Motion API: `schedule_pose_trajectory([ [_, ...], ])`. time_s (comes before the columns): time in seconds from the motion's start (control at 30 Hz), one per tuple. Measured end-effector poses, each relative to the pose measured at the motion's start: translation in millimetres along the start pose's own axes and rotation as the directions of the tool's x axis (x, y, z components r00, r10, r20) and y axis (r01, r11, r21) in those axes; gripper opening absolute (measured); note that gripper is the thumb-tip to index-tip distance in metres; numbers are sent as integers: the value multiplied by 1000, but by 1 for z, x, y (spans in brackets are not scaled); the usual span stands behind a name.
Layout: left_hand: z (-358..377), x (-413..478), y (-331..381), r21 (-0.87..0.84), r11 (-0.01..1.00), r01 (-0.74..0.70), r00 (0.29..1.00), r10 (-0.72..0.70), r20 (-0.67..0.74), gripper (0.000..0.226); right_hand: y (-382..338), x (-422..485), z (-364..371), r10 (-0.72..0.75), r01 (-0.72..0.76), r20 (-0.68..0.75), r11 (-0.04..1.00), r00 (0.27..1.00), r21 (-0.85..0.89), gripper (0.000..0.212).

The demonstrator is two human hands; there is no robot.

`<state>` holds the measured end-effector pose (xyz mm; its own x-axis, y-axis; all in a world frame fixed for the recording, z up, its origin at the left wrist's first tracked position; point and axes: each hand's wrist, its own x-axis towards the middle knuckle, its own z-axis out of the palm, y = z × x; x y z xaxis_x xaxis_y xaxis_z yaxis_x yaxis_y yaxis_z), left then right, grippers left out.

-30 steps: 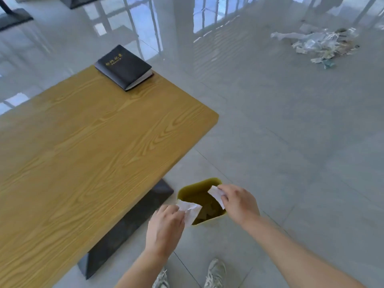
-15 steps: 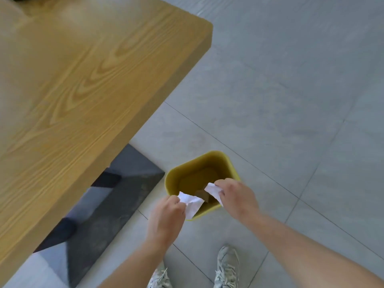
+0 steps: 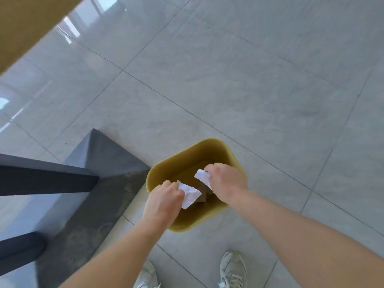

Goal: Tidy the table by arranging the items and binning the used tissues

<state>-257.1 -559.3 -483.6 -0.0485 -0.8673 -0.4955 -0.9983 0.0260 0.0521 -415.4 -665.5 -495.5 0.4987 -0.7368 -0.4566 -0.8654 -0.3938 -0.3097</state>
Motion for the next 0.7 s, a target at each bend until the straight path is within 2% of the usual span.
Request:
schedule_pose_trajectory([
  [0.23, 14, 6, -3, -16, 999, 35, 998, -36, -47, 21, 1, 6, 7, -2, 2, -5, 1000, 1000, 17, 16],
  [0.37, 17, 1, -5, -92, 995, 45, 988, -58, -146, 27, 0, 3, 10, -88, 87, -22, 996, 996, -25, 27],
  [0.5, 12, -5, -4, -108, 992, 61, 968, -85, -234, 35, 0, 0, 9, -3, 4, -16, 999, 1000, 35, 36],
  [0.7, 2, -13, -1, -52, 986, 158, 977, -164, -133, 65, -4, -11, 2, 8, -8, -3, 1000, 1000, 6, 36],
])
